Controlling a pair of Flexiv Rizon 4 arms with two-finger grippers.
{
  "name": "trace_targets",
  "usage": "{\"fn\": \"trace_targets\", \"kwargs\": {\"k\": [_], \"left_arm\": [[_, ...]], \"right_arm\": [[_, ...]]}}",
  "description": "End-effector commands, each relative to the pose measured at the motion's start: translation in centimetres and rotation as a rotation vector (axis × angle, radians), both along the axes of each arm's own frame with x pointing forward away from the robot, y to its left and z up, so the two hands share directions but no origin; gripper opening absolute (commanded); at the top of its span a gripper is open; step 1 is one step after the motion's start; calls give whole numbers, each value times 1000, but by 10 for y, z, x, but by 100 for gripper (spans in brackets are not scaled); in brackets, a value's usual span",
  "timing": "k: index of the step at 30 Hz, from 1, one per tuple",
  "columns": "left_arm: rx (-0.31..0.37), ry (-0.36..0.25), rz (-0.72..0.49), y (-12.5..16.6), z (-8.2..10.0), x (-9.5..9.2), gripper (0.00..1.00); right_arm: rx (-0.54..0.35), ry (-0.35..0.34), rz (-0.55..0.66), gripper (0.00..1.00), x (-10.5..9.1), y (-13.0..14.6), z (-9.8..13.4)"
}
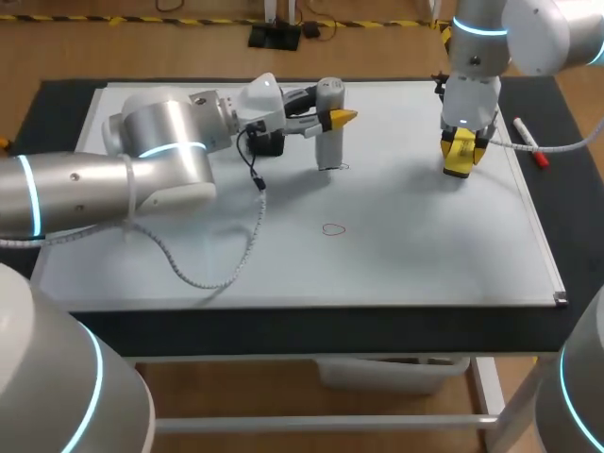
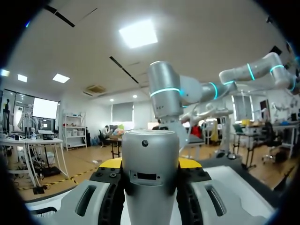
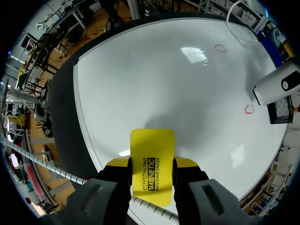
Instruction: Pick up the inspection probe, press it on each red-marked spot on the whiteboard one by one, put down the probe, pick up the eraser, and wipe off all the red marks.
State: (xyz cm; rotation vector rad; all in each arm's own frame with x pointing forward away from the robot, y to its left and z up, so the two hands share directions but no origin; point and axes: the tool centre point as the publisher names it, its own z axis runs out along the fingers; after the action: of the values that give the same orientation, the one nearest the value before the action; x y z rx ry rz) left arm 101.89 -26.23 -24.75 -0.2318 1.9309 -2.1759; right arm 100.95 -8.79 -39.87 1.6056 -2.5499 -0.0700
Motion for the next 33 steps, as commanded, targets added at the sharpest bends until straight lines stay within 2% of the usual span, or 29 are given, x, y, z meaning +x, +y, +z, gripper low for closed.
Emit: {"fn": "trace_targets", "kwargs": {"k": [1, 10, 21, 33], "left_arm": [[5, 4, 44, 34, 6, -18, 0], [6, 5, 124, 92, 5, -27, 0], [14, 5, 201, 166, 3, -29, 0], [17, 2, 191, 218, -1, -28, 0]], "right_arm": [[-4, 0, 2, 0, 1, -1, 1], [-4, 0, 2, 0, 1, -1, 1], [-4, 0, 2, 0, 1, -1, 1], [-4, 0, 2, 0, 1, -1, 1]]}}
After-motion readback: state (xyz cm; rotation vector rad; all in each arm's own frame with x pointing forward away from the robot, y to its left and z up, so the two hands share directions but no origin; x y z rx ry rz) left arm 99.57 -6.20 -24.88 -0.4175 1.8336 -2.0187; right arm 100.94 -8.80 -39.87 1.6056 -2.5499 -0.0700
